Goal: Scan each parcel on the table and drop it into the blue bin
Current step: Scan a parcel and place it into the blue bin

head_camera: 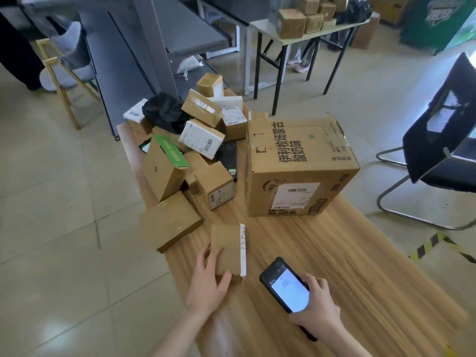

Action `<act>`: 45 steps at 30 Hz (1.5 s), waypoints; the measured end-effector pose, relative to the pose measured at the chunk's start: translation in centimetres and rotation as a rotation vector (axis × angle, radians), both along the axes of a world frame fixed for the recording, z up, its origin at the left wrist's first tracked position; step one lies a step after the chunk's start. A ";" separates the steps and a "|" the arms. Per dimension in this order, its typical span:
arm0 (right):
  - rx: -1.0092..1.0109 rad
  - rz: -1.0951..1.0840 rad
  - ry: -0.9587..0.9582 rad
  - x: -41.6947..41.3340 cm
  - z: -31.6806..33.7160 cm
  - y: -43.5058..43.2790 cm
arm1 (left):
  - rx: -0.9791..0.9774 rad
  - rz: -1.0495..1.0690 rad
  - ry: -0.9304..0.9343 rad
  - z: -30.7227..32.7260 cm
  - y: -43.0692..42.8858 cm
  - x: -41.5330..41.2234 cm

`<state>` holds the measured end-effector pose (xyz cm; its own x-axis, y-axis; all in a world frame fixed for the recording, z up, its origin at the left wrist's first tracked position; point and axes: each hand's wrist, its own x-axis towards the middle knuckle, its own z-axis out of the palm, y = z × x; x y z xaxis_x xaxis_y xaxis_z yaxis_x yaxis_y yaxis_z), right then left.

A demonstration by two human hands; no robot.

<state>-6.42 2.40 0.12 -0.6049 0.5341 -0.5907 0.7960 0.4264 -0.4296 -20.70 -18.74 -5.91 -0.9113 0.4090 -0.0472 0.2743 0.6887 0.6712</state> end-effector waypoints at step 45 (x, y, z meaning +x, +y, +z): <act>0.151 0.197 0.047 0.4 2.2 0.1 | -0.657 -0.760 0.222 4.5 2.1 -8.6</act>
